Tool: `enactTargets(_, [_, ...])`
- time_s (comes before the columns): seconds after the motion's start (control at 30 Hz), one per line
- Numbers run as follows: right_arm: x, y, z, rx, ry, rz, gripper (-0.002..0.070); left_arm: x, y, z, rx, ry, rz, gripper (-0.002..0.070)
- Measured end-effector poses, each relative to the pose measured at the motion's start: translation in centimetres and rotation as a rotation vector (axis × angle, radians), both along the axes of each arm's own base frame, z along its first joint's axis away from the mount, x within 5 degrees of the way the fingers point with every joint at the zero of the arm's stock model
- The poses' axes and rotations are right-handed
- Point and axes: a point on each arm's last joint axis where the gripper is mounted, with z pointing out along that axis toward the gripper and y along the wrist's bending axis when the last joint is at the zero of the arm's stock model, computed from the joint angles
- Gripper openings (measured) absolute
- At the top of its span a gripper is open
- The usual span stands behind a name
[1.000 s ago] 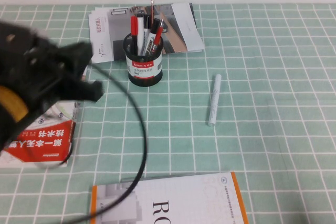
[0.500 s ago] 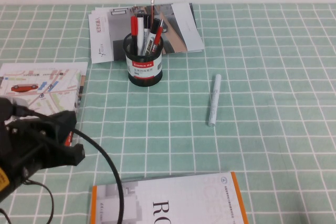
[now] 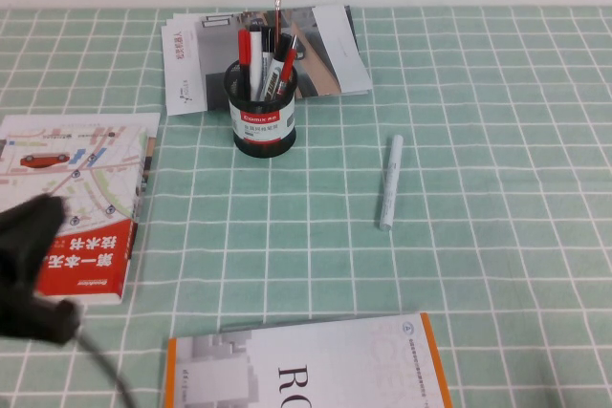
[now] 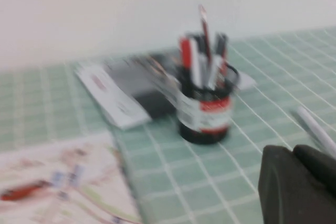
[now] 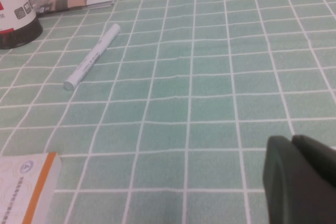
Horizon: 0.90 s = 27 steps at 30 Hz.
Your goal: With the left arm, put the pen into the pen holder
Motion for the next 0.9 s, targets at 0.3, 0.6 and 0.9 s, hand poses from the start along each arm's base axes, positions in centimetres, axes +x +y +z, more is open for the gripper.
enactTargets(0.3, [0.0, 0.0, 0.0, 0.000, 0.000, 0.000, -0.0020, -4.7, 3.7, -3.7, -0.036, -0.159, 0.181, -0.0003])
enactTargets(0.6, [0.0, 0.0, 0.0, 0.000, 0.000, 0.000, -0.0020, -7.0, 5.0, -7.2, -0.093, -0.248, 0.321, -0.0003])
enactTargets(0.9, [0.0, 0.0, 0.0, 0.000, 0.000, 0.000, -0.0020, -7.1, 5.1, -9.7, -0.031, 0.012, 0.347, -0.0003])
